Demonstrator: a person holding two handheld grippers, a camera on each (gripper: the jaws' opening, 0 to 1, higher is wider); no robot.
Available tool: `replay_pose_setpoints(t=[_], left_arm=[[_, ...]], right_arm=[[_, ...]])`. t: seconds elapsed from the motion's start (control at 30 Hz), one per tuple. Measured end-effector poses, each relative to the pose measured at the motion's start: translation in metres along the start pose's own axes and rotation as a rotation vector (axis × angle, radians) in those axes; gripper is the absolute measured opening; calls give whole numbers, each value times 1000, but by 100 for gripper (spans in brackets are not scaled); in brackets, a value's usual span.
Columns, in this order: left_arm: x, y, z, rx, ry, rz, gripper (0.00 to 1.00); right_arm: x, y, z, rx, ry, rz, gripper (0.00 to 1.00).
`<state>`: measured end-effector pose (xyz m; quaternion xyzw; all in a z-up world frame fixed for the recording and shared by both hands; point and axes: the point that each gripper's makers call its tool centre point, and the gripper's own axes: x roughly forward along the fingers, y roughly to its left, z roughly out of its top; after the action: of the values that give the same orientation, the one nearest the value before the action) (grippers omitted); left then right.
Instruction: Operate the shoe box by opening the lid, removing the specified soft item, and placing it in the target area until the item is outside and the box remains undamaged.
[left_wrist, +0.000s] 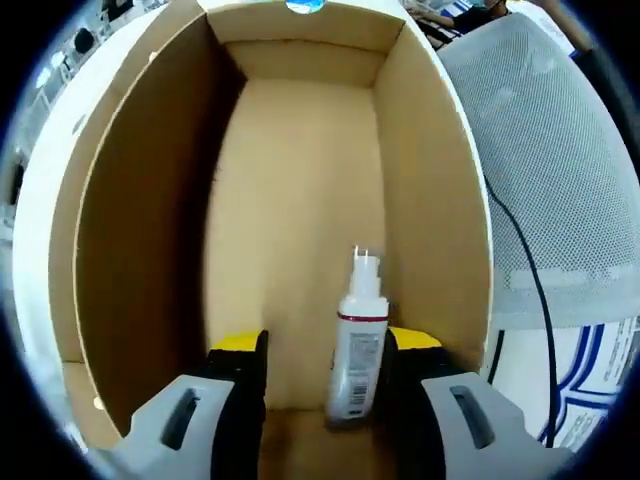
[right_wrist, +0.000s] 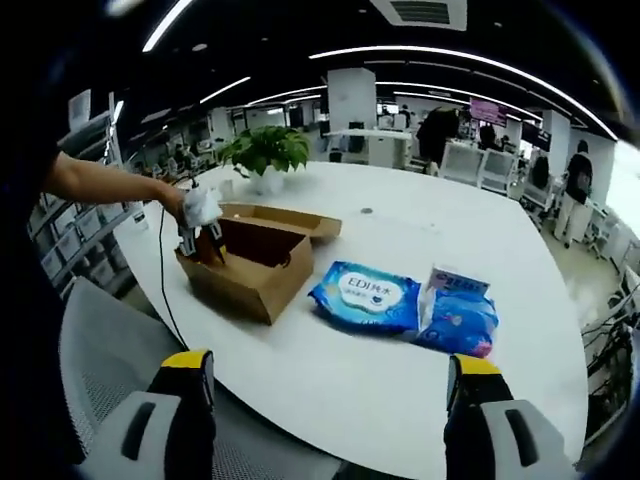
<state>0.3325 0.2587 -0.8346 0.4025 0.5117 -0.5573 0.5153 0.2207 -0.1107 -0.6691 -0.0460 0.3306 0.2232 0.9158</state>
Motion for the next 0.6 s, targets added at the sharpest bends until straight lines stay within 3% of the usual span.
replay_pose_setpoints(t=[0.23, 0.33, 0.6], left_arm=[[0, -1, -1, -7, -26, 18, 38], [0, 3, -2, 17, -22, 54, 31], [2, -1, -5, 64, 17, 74, 25]], right_arm=[[4, 0, 0, -5, 10, -2, 95], [5, 1, 2, -12, 6, -1, 95], [9, 5, 1, -19, 9, 9, 94]])
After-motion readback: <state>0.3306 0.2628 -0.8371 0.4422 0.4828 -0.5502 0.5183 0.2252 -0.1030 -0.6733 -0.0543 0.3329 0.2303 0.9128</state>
